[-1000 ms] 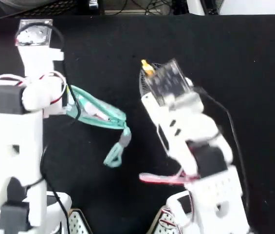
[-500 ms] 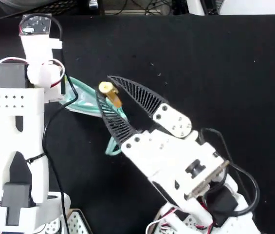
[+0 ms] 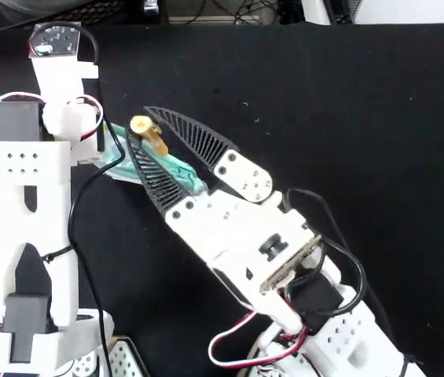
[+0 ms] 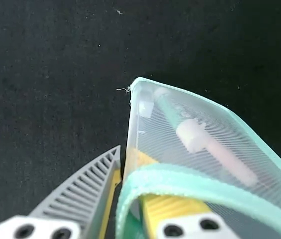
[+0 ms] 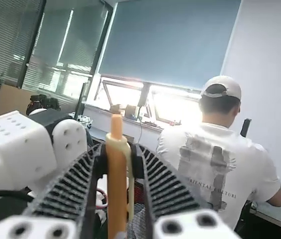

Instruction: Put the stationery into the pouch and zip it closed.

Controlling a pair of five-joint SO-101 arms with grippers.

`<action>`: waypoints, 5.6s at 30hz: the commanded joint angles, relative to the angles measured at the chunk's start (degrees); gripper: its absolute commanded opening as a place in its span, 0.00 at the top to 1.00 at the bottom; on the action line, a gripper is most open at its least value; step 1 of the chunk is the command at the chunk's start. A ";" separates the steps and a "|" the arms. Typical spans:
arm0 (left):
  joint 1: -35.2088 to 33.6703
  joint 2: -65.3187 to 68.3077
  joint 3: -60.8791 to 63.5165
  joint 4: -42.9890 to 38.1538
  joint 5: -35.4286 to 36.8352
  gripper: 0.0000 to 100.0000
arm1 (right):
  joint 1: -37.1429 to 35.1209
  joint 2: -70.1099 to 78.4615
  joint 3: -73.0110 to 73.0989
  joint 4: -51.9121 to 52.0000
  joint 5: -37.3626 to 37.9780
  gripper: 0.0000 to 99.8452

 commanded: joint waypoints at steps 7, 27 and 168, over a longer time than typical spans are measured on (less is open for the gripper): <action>-0.13 0.18 0.22 0.18 0.44 0.97 | -3.25 1.01 6.37 -1.05 -0.53 0.99; -0.22 -0.09 1.80 0.26 0.35 0.97 | -4.75 1.27 4.44 1.05 -0.09 0.99; -4.35 0.44 1.80 0.79 0.09 0.97 | 4.66 8.22 -1.89 30.59 -12.31 0.77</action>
